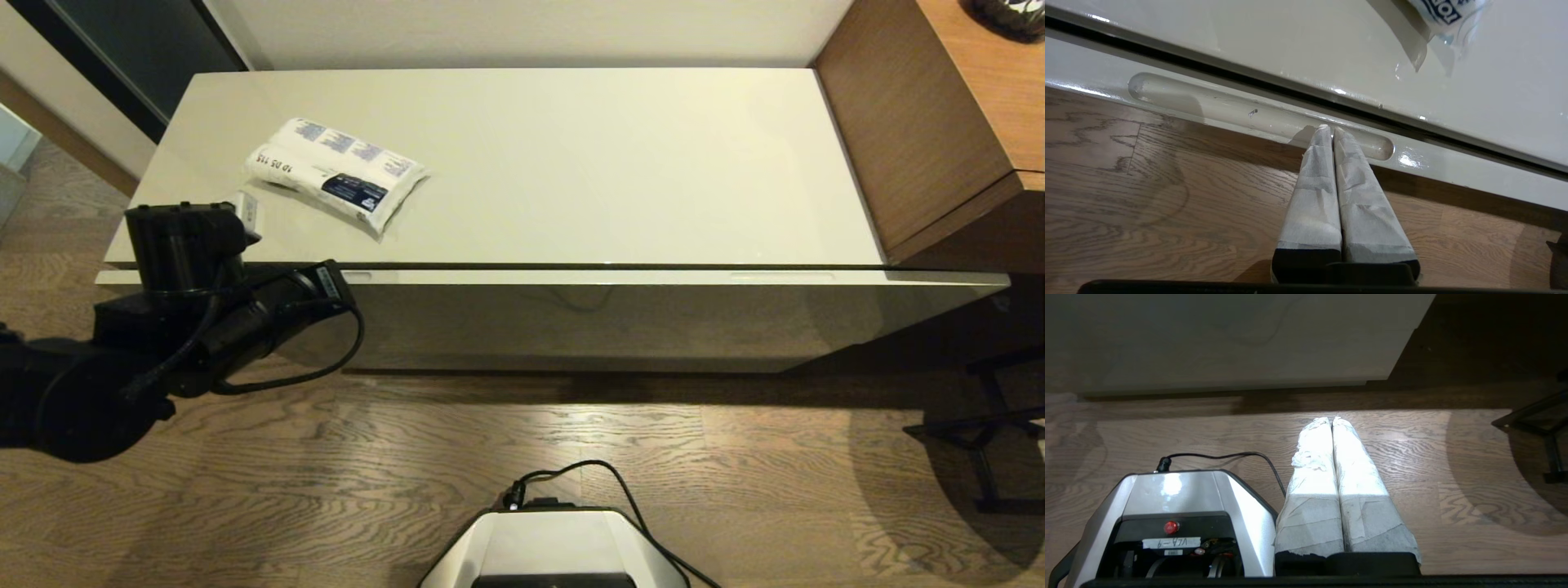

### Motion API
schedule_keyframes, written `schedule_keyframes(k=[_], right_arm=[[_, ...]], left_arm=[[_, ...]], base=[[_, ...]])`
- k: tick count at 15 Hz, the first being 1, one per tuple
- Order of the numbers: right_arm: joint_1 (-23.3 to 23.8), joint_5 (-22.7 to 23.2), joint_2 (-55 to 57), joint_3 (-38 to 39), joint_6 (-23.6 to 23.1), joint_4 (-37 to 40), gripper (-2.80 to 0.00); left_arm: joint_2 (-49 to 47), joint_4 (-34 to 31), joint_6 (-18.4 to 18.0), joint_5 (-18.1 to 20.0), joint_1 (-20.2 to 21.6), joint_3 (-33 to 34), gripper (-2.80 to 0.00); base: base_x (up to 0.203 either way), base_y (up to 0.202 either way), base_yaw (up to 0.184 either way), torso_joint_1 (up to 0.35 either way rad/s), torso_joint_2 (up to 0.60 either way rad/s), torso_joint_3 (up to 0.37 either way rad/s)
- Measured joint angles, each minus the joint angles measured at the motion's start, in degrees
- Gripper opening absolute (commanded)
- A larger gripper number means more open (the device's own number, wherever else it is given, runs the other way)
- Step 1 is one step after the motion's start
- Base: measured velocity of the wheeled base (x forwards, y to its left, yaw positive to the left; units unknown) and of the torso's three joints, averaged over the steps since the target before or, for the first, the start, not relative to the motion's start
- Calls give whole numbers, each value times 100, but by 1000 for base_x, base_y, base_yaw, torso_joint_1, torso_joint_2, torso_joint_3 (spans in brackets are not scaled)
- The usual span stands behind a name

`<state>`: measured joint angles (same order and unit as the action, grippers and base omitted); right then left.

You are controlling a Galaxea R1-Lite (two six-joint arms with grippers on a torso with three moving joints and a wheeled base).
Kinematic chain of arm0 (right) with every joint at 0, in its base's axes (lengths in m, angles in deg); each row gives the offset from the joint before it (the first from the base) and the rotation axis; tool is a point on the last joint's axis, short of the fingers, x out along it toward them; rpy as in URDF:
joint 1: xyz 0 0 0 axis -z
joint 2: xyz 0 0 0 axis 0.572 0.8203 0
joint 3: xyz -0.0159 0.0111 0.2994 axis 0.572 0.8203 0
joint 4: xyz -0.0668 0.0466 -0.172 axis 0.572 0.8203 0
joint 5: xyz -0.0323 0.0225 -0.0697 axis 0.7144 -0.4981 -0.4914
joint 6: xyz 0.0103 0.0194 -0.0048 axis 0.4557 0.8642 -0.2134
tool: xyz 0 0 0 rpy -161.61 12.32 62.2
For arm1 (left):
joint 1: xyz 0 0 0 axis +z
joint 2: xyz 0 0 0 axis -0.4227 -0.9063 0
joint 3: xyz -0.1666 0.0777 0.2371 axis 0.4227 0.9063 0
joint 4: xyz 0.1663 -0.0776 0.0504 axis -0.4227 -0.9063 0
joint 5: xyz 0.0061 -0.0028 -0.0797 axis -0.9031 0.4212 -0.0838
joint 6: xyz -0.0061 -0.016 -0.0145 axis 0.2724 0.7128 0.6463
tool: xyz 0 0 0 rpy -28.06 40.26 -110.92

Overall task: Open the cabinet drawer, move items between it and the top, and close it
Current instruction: Open the drawer

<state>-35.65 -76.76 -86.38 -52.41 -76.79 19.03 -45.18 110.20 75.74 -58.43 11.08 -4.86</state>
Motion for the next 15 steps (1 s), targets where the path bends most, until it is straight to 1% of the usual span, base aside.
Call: schedule_keyframes(k=[2,10,11,13,15], right_arm=[[0,-1,0,0,0,0,-280],[0,-4,0,0,0,4,-280],[0,-1,0,0,-2,2,-280],[0,1,0,0,0,2,-280],[0,1,0,0,0,0,-280]], left_arm=[[-12,-10,-2,11,-4,134,-280],[37,-561,50,107,-22,800,-280],[65,-524,72,186,-22,948,-280],[184,-465,267,483,-11,1304,-280],[425,-703,446,617,-22,1560,-280]], base=[[0,0,0,0,0,0],[0,0,0,0,0,0],[0,0,0,0,0,0],[0,0,0,0,0,0],[0,0,0,0,0,0]])
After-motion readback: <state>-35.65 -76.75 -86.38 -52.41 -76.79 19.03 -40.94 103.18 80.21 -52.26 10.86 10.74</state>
